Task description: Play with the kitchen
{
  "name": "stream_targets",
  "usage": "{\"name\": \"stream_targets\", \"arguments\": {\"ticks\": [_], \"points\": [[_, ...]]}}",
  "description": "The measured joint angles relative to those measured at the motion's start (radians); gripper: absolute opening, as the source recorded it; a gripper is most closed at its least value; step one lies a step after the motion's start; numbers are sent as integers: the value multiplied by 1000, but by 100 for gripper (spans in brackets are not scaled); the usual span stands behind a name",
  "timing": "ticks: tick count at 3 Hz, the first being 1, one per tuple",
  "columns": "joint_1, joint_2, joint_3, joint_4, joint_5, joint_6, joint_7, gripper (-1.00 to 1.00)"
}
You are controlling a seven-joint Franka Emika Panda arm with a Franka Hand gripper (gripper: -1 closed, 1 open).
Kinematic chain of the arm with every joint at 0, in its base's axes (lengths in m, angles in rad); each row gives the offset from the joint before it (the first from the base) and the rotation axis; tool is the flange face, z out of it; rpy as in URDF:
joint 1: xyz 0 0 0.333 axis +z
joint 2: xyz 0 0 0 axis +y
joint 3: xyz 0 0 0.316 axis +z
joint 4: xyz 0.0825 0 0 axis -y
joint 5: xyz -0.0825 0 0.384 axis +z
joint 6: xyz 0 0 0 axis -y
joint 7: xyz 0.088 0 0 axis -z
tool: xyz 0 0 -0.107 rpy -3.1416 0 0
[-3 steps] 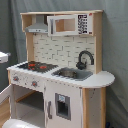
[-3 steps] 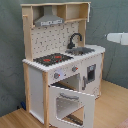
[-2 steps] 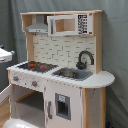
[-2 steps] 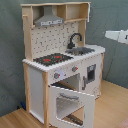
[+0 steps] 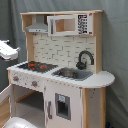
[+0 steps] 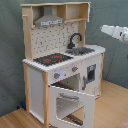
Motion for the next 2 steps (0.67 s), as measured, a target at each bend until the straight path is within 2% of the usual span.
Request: {"name": "stream_targets", "arguments": {"ticks": [2], "points": [[-137,-17,-3,2,0,92,125,100]]}}
